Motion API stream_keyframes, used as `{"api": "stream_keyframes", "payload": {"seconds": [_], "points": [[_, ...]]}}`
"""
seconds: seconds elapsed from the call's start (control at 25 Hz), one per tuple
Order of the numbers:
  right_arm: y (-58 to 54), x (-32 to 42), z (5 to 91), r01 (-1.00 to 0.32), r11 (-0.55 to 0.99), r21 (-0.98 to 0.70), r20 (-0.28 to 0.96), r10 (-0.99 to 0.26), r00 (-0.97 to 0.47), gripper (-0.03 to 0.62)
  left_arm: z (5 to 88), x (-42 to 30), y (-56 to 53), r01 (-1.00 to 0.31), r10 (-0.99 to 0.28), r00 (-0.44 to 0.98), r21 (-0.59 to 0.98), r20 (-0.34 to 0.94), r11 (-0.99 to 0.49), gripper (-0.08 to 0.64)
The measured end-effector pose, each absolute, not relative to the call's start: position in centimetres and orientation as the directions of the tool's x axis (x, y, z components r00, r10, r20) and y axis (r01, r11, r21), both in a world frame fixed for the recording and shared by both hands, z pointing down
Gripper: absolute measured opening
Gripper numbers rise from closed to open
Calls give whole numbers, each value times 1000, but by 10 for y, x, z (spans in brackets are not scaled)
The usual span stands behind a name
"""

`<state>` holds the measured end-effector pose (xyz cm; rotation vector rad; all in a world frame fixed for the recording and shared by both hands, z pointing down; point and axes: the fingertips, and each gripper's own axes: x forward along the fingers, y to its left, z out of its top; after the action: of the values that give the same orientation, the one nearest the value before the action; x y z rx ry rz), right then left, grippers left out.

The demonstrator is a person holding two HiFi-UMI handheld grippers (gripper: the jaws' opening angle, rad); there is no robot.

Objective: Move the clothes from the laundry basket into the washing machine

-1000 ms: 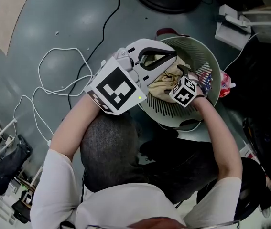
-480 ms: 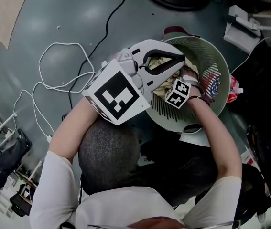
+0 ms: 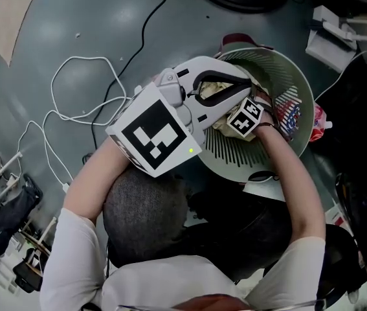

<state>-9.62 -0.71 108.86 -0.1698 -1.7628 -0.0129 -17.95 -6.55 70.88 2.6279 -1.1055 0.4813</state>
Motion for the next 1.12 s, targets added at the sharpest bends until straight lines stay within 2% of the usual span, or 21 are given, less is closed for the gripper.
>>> {"api": "stream_keyframes", "payload": {"seconds": [0.24,1.12], "points": [[10,-101,1096,113,981,-158,968,176,-178,609,711,-181,-63,-726,-639,653,96,406,-681,6],[2,-104,1131,187,981,-57,990,80,-120,609,716,-193,-57,-727,-633,650,100,421,-680,6]]}}
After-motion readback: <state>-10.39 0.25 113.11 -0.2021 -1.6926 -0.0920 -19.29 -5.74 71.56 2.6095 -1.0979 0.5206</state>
